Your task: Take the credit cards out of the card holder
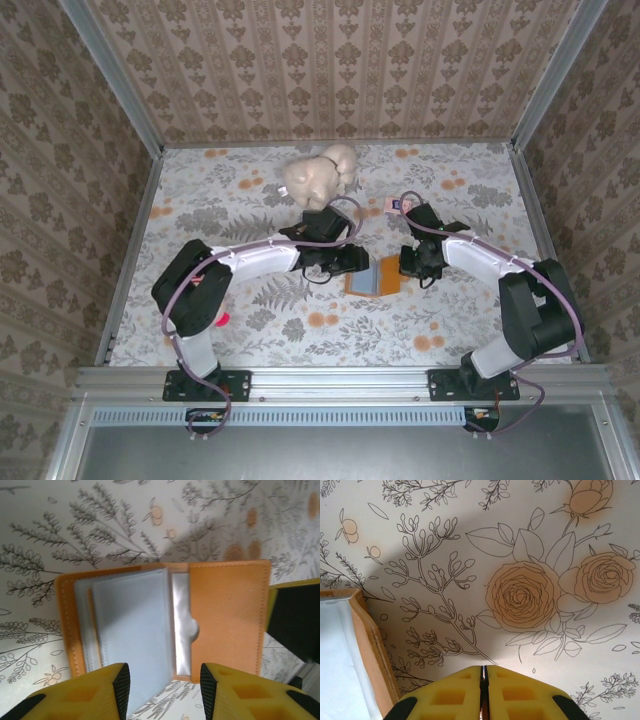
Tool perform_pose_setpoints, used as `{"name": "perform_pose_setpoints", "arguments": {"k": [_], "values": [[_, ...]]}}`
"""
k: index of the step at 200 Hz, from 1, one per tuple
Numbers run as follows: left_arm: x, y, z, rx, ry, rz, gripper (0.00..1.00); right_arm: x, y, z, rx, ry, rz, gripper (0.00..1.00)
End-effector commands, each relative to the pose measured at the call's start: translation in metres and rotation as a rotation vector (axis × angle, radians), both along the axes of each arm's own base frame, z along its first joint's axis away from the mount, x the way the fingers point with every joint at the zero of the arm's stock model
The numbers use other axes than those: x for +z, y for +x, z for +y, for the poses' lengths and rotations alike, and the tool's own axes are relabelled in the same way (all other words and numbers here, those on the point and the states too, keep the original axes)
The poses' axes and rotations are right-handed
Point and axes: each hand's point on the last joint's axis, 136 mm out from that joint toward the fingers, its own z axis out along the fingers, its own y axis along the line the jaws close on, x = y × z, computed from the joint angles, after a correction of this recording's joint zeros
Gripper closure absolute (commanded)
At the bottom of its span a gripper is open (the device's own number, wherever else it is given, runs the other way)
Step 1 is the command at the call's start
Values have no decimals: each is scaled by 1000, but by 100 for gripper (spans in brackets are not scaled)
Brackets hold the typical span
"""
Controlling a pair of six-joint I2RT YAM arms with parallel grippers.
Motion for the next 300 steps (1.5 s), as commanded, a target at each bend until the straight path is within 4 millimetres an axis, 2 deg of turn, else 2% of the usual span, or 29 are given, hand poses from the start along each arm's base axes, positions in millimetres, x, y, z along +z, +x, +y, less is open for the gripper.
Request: {"name": "perform_pose_setpoints", "arguments": {"k": [1,35,86,136,158,185,226,256,263,300], "values": [[-10,-7,1,-2,45,54,55,-8,-4,2,25,15,24,90],[-19,-8,2,4,64,69,55,-11,-3,5,26,25,30,90],[-24,-8,20,24,150,41,52,-11,-2,10,25,54,34,90],[-22,-3,19,42,137,15,52,-15,-4,10,25,53,47,90],[-24,-6,11,25,100,41,52,-17,-5,9,25,50,53,89],[-25,-10,0,2,45,71,57,-18,-5,10,26,53,51,90],[-8,-9,-14,-34,-69,70,60,-18,-4,11,29,61,50,90],[-11,-10,-14,-48,-61,74,62,-16,-6,16,48,90,56,90],[-13,-11,-13,-50,-55,78,63,-14,0,20,55,106,28,90],[-22,-10,-7,-29,-23,101,75,-11,0,29,84,155,20,90]]}}
